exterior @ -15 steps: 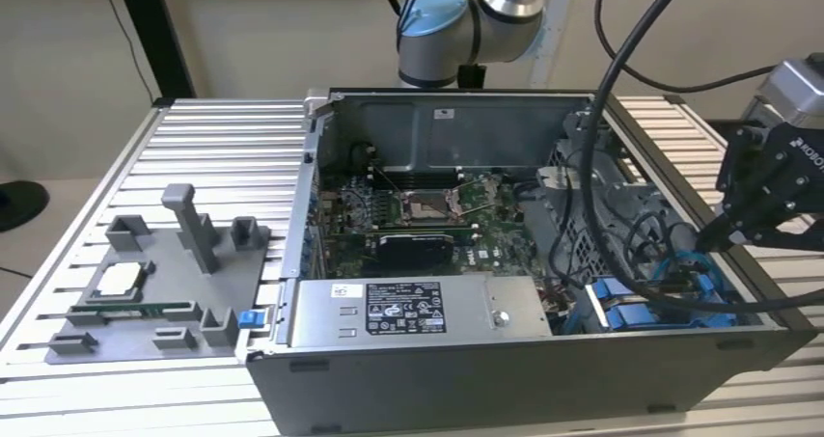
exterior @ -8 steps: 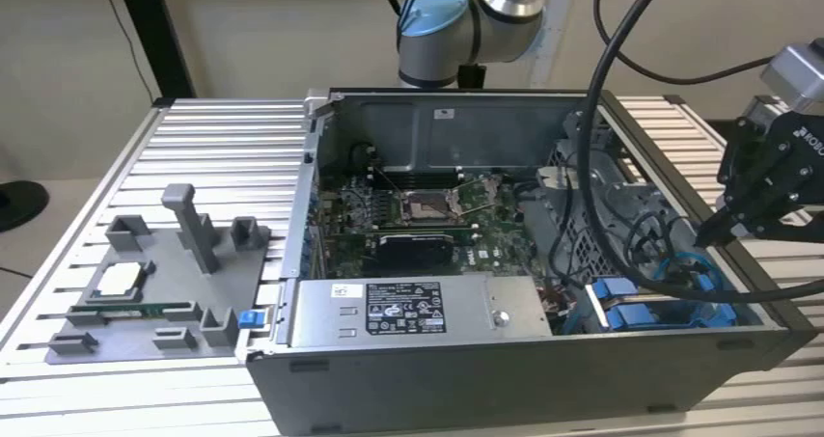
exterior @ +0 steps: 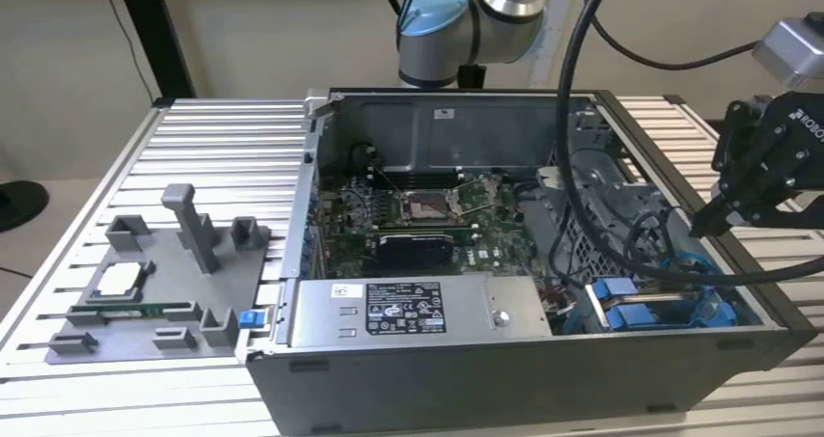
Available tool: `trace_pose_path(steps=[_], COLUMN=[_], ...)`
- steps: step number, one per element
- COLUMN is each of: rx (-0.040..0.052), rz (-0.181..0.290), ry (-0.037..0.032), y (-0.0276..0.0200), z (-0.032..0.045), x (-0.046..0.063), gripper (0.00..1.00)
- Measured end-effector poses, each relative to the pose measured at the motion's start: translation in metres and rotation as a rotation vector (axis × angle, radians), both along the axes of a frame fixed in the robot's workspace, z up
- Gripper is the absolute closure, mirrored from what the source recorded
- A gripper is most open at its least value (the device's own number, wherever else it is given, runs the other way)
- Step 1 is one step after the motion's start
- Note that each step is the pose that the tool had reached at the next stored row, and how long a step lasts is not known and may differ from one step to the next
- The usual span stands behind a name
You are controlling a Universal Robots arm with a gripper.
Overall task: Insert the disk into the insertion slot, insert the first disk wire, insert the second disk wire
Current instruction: 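Insert the second disk wire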
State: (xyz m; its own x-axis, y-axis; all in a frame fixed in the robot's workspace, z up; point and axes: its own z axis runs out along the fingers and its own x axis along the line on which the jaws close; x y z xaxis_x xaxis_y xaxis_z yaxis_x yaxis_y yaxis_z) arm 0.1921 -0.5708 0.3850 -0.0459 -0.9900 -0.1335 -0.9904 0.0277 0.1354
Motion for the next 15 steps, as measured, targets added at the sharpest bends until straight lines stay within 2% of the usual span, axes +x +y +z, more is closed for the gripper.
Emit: trace_pose_path(steps=[8, 15], rx=[0.0, 0.0001], rz=[0.0, 0.0], ry=[-0.0209, -0.0314], y=[-0.0011, -0.0041], z=[0.0033, 0.0036], x=[-0.026, -0.043], gripper=[1.0, 1.0])
